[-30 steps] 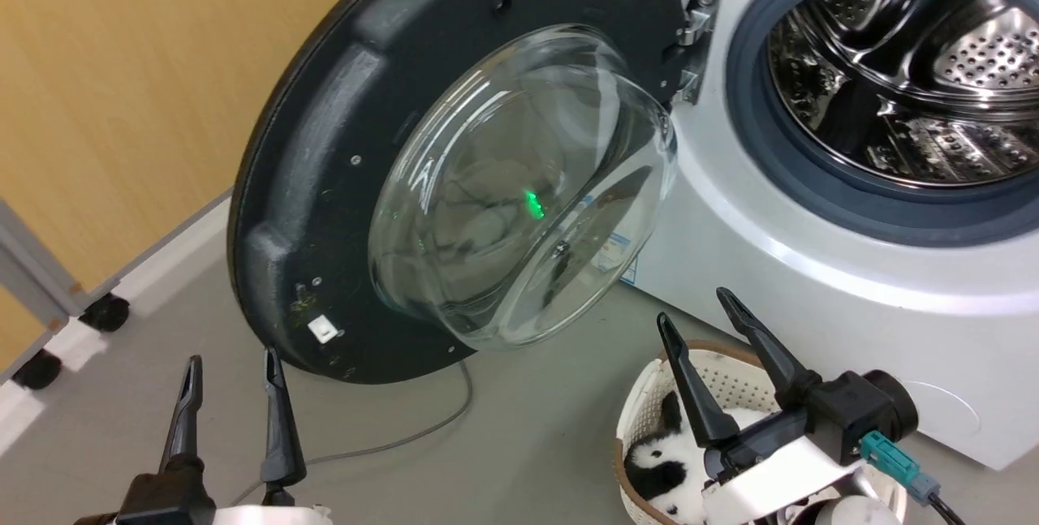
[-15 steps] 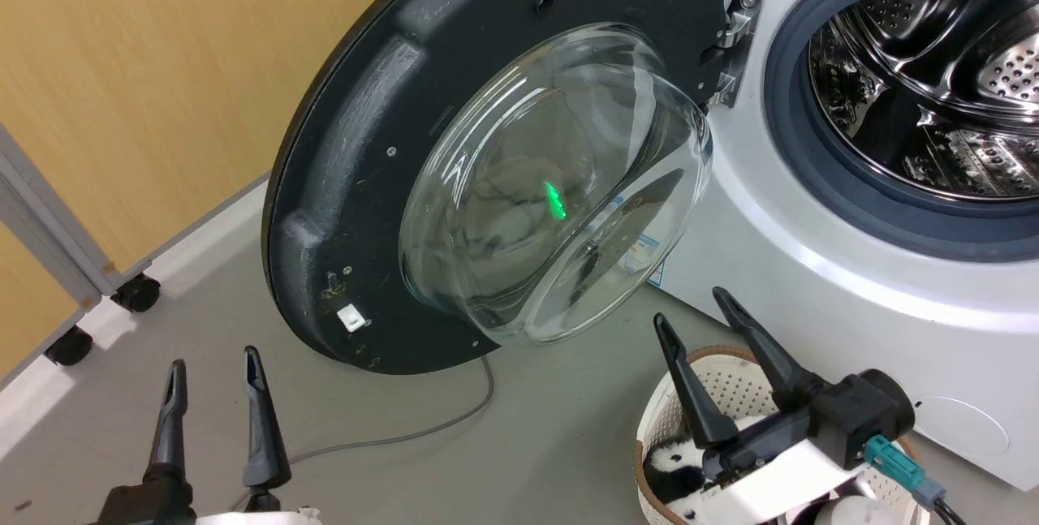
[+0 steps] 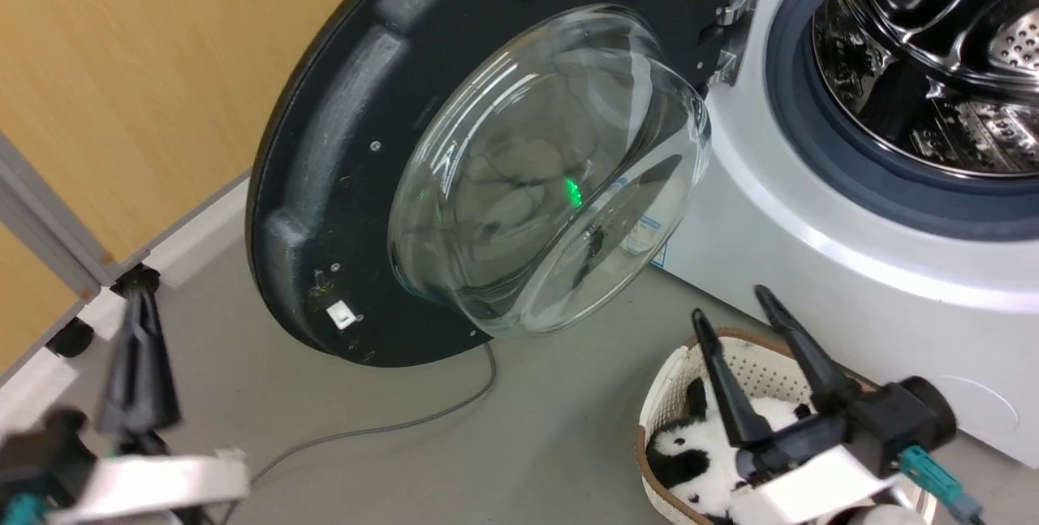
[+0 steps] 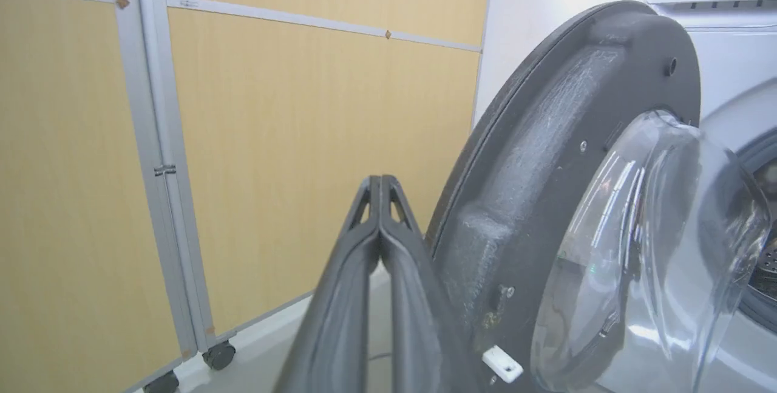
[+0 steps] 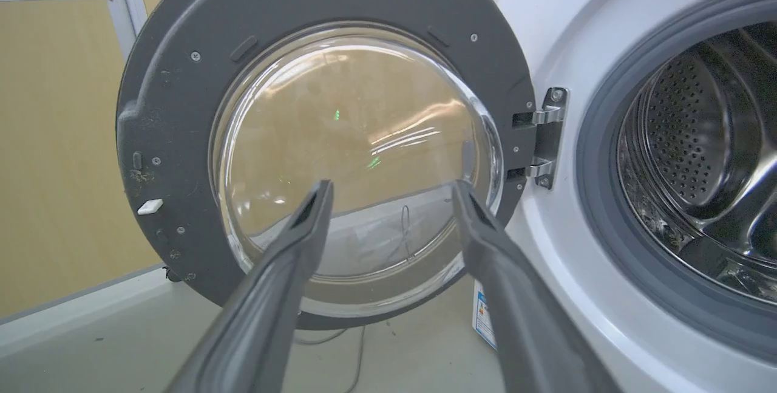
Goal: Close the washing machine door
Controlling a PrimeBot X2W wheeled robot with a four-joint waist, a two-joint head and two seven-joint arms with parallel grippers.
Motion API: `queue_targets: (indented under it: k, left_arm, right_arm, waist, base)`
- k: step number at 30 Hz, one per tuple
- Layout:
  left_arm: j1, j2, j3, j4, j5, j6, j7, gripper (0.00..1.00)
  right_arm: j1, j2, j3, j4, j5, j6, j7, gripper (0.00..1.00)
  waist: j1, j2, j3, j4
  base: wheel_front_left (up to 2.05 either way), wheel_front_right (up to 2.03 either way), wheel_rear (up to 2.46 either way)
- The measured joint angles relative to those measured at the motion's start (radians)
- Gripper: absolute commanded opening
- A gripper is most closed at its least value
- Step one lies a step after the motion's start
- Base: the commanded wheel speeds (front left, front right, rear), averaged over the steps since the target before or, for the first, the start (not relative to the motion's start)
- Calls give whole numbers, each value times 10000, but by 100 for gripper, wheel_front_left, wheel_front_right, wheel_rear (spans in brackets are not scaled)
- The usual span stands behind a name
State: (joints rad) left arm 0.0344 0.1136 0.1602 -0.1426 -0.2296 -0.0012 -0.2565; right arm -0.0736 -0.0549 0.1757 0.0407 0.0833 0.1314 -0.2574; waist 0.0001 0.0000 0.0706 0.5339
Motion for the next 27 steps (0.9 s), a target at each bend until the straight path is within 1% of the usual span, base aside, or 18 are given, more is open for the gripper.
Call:
queue_targets:
  k: [2,5,8,11,13,15,18,20,24,27]
  left_arm:
    - [-457,690,146,345,75,-399,2,0]
    - [-1167,1383,571,706,-316,-675,67,0]
    - [-2171,2008,1005,1440,-1208,-936,539,0]
    - [-3219,2512,1532,2439,-2556,-1080,1183,0]
    - [-3849,2600,1916,3227,-3739,-1137,1862,0]
    - [-4402,2600,2230,4103,-4984,-1162,2788,0]
    - [-5096,2523,2742,5344,-7033,-1162,4612,0]
    - [-5331,2527,2955,5940,-8100,-1160,5862,0]
    - [-5381,2546,3085,6556,-9574,-1156,8146,0]
    - [-5221,2552,3101,6525,-10207,-1158,9194,0]
  right_arm:
    - [128,-4,-171,-190,-82,0,0,100]
    - [134,0,-311,-437,-219,0,-2,100]
    - [132,-6,-380,-502,-278,0,0,100]
    - [129,-2,-374,-525,-362,0,-2,100]
    - [109,-2,-368,-527,-401,0,-2,100]
    - [61,-2,-345,-525,-403,0,0,100]
    - [-5,2,-305,-516,-403,0,0,100]
    - [-54,4,-297,-512,-403,0,0,100]
    - [-76,6,-328,-506,-399,0,0,100]
    - [-74,8,-334,-460,-395,0,0,100]
  waist:
    - [0,0,60,-42]
    - [0,0,244,-219]
    - [0,0,507,-484]
    - [0,0,737,-761]
    - [0,0,860,-932]
    - [0,0,961,-1094]
    - [0,0,1033,-1305]
    - [0,0,1043,-1424]
    - [-1,0,969,-1558]
    - [0,0,858,-1616]
  base:
    - [0,0,0]
    - [0,0,0]
    - [0,0,0]
    - [0,0,0]
    - [0,0,0]
    - [0,0,0]
    - [0,0,0]
    - [0,0,0]
    - [0,0,0]
    - [0,0,0]
